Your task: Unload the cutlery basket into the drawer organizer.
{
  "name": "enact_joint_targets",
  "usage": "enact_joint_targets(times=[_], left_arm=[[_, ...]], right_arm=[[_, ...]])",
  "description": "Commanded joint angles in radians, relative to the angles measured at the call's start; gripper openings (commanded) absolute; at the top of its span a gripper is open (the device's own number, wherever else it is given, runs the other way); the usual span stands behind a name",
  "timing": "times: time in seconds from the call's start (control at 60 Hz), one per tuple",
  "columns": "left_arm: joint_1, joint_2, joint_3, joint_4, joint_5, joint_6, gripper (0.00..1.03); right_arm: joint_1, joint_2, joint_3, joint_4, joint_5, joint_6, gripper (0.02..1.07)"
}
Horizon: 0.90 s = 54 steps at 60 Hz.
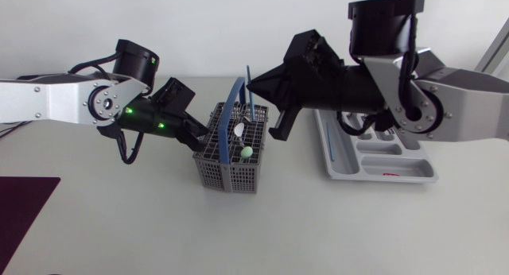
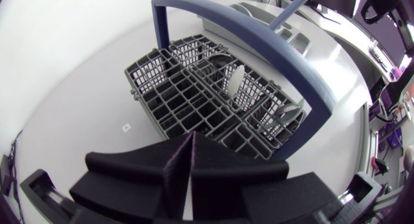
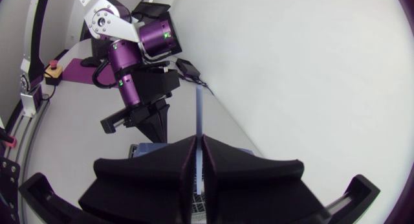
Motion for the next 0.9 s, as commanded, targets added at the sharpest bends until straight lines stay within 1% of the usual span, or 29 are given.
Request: enact_joint_targets(times=[0.0, 0.05, 0.083, 0.15, 0.217, 0.3, 0.35, 0.4, 0.533, 0.65, 0.7, 0.833, 0.883], left_arm=[[-0.009, -0.003, -0.015, 0.008, 0.006, -0.005, 0.19], [-0.011, -0.005, -0.014, 0.008, 0.006, -0.005, 0.19], [-0.011, -0.005, -0.014, 0.008, 0.006, -0.003, 0.19], [-0.008, -0.005, -0.014, 0.008, 0.006, -0.002, 0.19], [-0.006, -0.005, -0.014, 0.008, 0.006, 0.001, 0.19], [-0.008, -0.006, -0.011, 0.008, 0.006, 0.000, 0.19], [-0.009, -0.009, -0.011, 0.008, 0.006, -0.002, 0.19], [-0.011, -0.011, -0.012, 0.008, 0.006, -0.003, 0.19], [-0.009, -0.020, -0.014, 0.005, 0.006, -0.002, 0.19], [-0.009, -0.024, -0.014, 0.004, 0.006, 0.000, 0.19], [-0.009, -0.026, -0.015, 0.002, 0.006, 0.000, 0.19], [-0.008, -0.032, -0.020, 0.002, 0.006, 0.001, 0.19], [-0.006, -0.037, -0.020, -0.001, 0.006, 0.001, 0.19]], right_arm=[[-0.030, -0.025, -0.010, -0.035, -0.030, 0.070, 0.07], [-0.102, -0.025, 0.020, -0.088, -0.084, 0.118, 0.07], [-0.140, -0.021, 0.032, -0.114, -0.099, 0.138, 0.07], [-0.254, 0.004, 0.075, -0.226, -0.178, 0.159, 0.07], [-0.344, 0.031, 0.106, -0.312, -0.215, 0.161, 0.07], [-0.418, 0.074, 0.150, -0.394, -0.241, 0.161, 0.07], [-0.469, 0.117, 0.201, -0.472, -0.242, 0.162, 0.07], [-0.490, 0.142, 0.227, -0.512, -0.241, 0.164, 0.07], [-0.568, 0.258, 0.330, -0.676, -0.231, 0.170, 0.08], [-0.613, 0.346, 0.394, -0.754, -0.216, 0.179, 0.07], [-0.631, 0.422, 0.445, -0.802, -0.193, 0.184, 0.07], [-0.654, 0.570, 0.550, -0.851, -0.178, 0.210, 0.07], [-0.653, 0.651, 0.615, -0.872, -0.167, 0.231, 0.07]])
